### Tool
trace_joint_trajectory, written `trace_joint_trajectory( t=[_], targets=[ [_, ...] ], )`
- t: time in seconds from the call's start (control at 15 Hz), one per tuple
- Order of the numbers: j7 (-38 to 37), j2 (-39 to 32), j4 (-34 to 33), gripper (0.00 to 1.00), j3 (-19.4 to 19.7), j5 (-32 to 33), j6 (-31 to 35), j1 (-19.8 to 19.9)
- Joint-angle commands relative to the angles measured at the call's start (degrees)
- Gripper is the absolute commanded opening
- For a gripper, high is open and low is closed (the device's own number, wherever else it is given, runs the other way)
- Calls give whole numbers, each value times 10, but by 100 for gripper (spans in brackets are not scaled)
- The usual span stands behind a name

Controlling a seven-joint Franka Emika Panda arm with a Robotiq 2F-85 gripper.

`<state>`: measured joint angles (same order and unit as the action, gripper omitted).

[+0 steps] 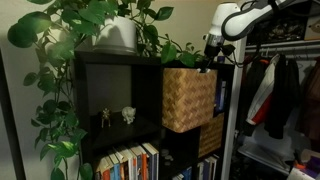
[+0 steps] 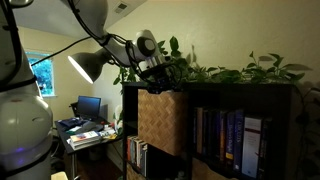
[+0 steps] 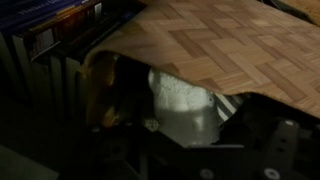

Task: Partially pull out the basket from the shelf, remove socks from it then put them on top of the shelf, and then push the basket back into the shelf

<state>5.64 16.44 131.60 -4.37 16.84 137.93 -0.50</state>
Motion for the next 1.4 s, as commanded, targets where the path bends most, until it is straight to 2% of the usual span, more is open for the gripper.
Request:
trace_joint_trajectory(
  t=[0.0, 0.07, 0.73, 1.0, 1.33],
  targets=[
    [-1, -10, 4, 75, 9, -9, 8, -2],
    [-4, -11, 5, 74, 9, -8, 8, -2],
    [-2, 25, -19, 8, 2, -8, -16, -8],
    [-18, 31, -62, 9, -3, 0, -50, -2],
    [-86, 7, -125, 9, -14, 69, -42, 24]
  ],
)
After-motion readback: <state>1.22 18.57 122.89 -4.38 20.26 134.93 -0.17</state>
